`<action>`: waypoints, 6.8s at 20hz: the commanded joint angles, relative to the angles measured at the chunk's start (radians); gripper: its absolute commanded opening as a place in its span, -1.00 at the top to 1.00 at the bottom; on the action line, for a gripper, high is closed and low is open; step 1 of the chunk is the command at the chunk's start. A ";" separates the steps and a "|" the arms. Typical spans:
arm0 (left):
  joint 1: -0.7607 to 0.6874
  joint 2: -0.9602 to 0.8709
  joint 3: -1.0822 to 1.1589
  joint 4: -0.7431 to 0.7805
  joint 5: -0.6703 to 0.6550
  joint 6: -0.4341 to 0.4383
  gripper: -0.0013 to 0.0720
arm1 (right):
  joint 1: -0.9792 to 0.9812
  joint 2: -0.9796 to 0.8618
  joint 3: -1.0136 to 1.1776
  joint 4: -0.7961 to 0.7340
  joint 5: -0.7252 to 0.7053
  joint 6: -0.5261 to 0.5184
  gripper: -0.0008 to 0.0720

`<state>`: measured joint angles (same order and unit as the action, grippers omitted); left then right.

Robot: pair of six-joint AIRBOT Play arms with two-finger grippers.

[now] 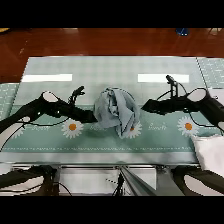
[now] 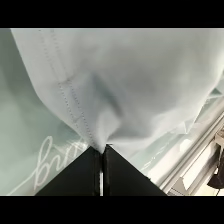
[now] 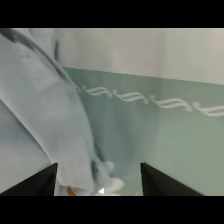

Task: Fold the shirts.

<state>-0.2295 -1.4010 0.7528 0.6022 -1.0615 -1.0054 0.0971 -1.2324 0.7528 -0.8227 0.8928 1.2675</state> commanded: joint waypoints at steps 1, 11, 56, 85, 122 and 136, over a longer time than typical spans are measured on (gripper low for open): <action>0.000 0.003 0.003 0.000 -0.021 -0.001 0.89 | 0.119 -0.078 -0.013 0.136 -0.146 -0.018 -0.66; 0.095 0.122 0.214 0.049 -0.126 -0.002 0.90 | 0.058 -0.017 0.072 0.153 -0.098 -0.108 0.92; 0.333 -0.029 0.528 0.458 -0.105 -0.343 0.89 | -0.200 -0.113 0.515 -0.389 0.309 0.142 0.92; 0.252 0.095 -0.167 0.138 0.062 -0.338 -0.66 | -0.200 -0.166 0.515 -0.489 0.334 0.072 0.92; 0.560 0.716 1.362 0.346 -0.650 -0.537 0.89 | -0.200 0.639 1.056 -0.642 0.730 0.244 0.92; 0.528 0.515 0.404 0.303 -0.218 -0.369 0.89 | -0.200 -0.061 0.810 -0.454 0.648 0.213 0.92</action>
<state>0.3187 -0.7921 1.3140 0.9409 -1.4811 -1.4418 -0.1032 -1.1103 1.5906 -1.3388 1.6779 1.4857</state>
